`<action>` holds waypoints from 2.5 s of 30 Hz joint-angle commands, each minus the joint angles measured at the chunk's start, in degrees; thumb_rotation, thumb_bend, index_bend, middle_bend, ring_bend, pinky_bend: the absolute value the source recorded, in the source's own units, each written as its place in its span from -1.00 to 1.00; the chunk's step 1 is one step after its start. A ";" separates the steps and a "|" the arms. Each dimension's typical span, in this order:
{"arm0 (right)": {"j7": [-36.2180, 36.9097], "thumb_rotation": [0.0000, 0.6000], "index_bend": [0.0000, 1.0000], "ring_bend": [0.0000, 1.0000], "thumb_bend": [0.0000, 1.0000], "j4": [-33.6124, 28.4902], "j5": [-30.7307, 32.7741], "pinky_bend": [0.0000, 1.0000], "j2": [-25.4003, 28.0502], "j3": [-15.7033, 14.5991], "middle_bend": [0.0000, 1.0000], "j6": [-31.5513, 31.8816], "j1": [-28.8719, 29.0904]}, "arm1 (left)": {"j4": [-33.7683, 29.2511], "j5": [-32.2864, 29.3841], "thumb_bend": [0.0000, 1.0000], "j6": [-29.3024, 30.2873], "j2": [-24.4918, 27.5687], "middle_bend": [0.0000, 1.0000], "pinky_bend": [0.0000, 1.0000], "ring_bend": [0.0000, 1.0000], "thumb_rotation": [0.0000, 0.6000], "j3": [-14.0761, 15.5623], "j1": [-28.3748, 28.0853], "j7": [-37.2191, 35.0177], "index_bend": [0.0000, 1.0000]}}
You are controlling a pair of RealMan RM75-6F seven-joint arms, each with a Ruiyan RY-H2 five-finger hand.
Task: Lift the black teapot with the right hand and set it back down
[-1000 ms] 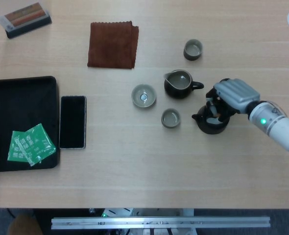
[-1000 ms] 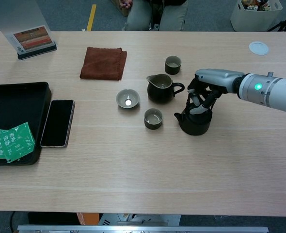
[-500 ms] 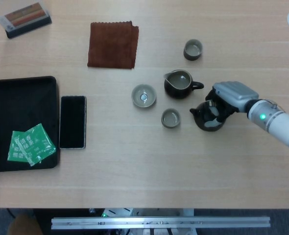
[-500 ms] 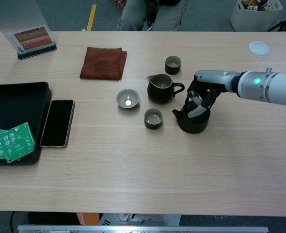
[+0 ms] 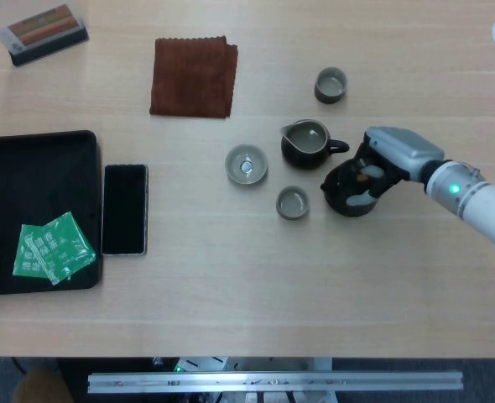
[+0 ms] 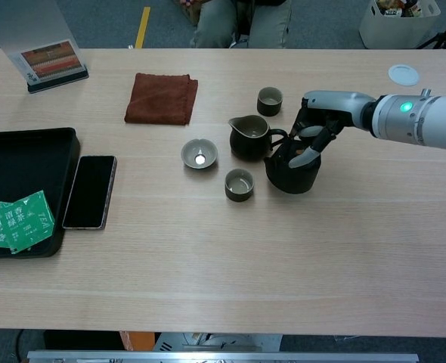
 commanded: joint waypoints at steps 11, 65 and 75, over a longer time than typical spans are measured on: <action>-5.77 0.44 1.00 1.00 -0.99 -6.01 -1.73 -0.42 6.12 -1.35 1.00 6.29 -0.01 | 0.06 0.82 -0.24 0.67 -0.07 -0.75 -0.91 -1.00 0.76 0.24 0.41 -0.45 -0.79; -29.06 -0.05 1.00 0.96 0.43 -11.18 6.57 -0.39 9.37 -3.58 1.00 20.71 5.19 | 2.00 2.80 -0.24 1.52 -0.62 -0.72 -0.91 -1.00 0.76 0.58 0.93 -3.30 -0.78; -30.95 0.02 1.00 0.95 0.41 -10.00 7.43 -0.39 8.64 -3.90 1.00 22.00 5.24 | 2.40 2.89 -0.24 1.79 -0.52 -0.72 -0.91 -1.00 0.76 0.66 1.23 -3.95 -0.78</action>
